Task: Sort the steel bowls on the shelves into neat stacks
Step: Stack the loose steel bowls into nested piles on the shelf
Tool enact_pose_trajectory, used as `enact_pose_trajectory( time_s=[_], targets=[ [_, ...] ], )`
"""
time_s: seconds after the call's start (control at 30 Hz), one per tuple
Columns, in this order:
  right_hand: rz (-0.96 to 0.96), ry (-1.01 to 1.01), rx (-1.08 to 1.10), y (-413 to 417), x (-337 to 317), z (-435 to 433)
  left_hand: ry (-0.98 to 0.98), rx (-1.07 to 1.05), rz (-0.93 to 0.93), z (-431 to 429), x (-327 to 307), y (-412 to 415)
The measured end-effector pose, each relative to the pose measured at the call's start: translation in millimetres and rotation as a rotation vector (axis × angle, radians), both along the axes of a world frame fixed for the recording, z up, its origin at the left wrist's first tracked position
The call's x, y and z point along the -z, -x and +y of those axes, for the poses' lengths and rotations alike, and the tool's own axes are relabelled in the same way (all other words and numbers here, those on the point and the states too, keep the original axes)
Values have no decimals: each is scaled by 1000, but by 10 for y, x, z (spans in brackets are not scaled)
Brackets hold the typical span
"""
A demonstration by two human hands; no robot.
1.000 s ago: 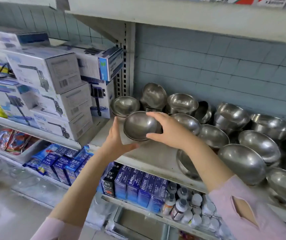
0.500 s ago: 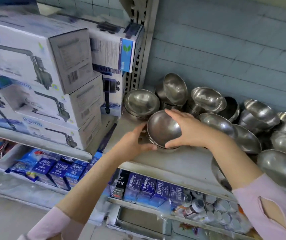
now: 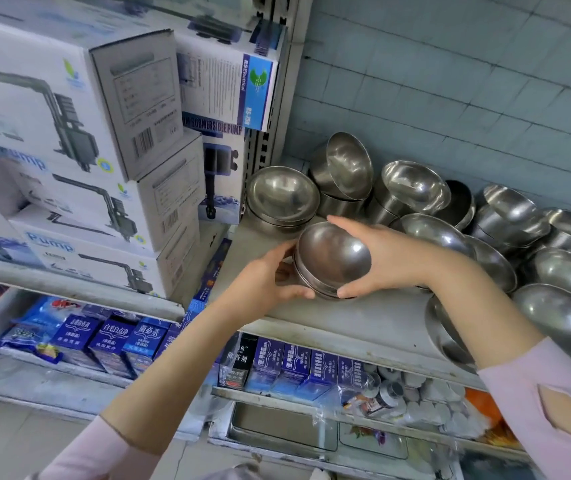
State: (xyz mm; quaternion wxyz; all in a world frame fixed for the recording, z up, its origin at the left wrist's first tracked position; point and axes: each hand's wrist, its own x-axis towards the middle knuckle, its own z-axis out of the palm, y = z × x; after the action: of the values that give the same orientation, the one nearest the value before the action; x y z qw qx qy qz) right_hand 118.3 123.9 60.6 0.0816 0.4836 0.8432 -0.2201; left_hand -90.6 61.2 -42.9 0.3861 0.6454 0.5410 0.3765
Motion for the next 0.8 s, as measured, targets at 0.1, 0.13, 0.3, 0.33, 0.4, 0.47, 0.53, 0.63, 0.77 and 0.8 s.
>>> enact_pose_trajectory(
  time_s=[0.1, 0.13, 0.3, 0.33, 0.4, 0.47, 0.53, 0.63, 0.77, 0.8],
  targets=[
    [32, 21, 12, 3, -47, -105, 15, 1, -2, -2, -14, 2],
    [74, 15, 35, -26, -94, -184, 21, -3, -1, -8, -15, -1],
    [607, -263, 418, -574, -37, -969, 28, -47, 21, -68, -33, -24],
    [663, -346, 546, -718, 88, -1116, 27, -47, 29, -79, -40, -33],
    [623, -436, 802, -951, 349, -1313, 31, -49, 43, -95, -48, -55],
    [457, -455, 930, -1099, 555, -1402, 36, -52, 55, -100, -54, -78],
    [370, -437, 958, -1154, 655, -1434, 38, -58, 71, -103, -64, -95],
    [400, -411, 971, -1184, 711, -1415, 30, -69, 88, -106, -83, -115],
    [428, -422, 992, -1182, 697, -1377, 31, -62, 83, -106, -98, -137],
    [439, -419, 999, -1180, 698, -1381, 33, -60, 80, -107, -94, -138]
  ],
)
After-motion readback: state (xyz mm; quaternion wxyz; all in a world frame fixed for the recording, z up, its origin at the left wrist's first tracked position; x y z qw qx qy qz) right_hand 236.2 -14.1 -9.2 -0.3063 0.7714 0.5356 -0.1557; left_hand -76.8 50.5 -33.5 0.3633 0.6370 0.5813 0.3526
